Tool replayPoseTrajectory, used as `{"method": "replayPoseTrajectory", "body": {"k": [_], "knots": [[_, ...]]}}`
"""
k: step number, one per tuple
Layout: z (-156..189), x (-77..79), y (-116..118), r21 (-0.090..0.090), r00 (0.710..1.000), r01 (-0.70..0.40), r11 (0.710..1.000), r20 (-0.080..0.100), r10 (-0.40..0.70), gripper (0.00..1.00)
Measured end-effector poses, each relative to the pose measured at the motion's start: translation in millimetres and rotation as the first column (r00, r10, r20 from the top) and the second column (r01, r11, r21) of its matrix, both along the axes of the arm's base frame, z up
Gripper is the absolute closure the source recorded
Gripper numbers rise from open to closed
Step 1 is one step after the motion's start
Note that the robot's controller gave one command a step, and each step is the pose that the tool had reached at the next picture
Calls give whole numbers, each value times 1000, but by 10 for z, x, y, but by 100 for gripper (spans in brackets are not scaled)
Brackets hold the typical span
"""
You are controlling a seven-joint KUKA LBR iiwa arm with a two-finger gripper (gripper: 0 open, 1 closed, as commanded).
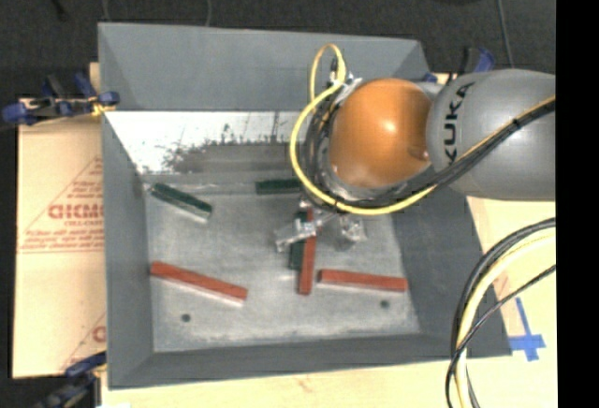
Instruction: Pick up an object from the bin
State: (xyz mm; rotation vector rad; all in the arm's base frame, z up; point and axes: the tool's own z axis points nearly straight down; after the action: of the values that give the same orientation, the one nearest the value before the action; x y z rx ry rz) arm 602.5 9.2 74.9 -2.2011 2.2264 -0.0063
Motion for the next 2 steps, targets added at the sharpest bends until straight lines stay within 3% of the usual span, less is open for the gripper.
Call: {"method": "replayPoseTrajectory", "body": {"k": [1, 2], "knots": [[5, 1, 7, 1, 1000, 2, 1000, -1, -2, 100], [361, 20, 7, -3, 1000, 11, 1000, -4, -11, 100]]}}
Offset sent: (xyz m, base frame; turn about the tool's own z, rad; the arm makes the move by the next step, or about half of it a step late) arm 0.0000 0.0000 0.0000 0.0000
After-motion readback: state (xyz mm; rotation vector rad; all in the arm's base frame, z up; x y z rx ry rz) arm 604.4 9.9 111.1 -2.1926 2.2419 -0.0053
